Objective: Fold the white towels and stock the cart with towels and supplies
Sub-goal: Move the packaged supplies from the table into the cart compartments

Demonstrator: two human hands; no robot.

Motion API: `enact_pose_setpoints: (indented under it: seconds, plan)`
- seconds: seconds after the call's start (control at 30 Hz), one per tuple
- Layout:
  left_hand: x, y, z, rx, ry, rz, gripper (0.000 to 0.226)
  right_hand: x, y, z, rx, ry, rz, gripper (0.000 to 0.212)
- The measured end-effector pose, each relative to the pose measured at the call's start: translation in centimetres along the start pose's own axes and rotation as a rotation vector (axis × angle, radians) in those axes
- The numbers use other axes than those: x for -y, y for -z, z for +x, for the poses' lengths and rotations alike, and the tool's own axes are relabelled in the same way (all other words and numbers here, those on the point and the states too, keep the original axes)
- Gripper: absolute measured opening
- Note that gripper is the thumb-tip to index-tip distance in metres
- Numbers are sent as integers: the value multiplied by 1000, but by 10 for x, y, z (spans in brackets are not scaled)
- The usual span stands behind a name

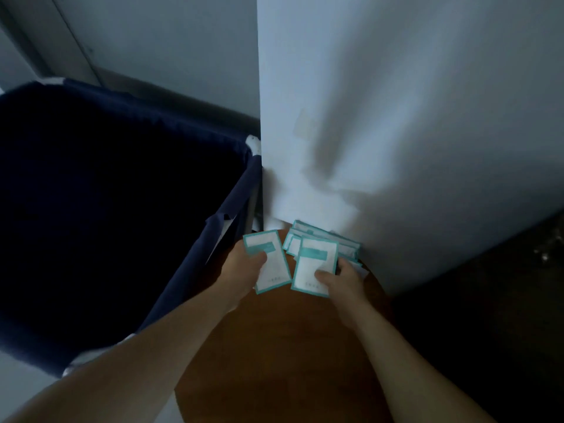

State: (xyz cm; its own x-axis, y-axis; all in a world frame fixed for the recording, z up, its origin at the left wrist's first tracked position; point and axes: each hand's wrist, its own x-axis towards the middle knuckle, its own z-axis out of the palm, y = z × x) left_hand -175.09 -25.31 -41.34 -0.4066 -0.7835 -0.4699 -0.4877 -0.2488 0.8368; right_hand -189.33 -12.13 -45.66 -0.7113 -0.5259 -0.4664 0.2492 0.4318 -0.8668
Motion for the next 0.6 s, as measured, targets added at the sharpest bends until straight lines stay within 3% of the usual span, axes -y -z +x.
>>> enact_pose_setpoints:
  seconds: [0.23, 0.43, 0.6]
  plan:
    - [-88, 37, -65, 267, -371, 82, 24, 83, 29, -96, -80, 121, 238, 15]
    - [-157, 50, -125, 289, -570, 91, 30, 125, 62, -184, -228, 317, 313, 13]
    - [-200, 27, -181, 384, -707, 69, 18, 139, 104, -256, -344, 438, 324, 14]
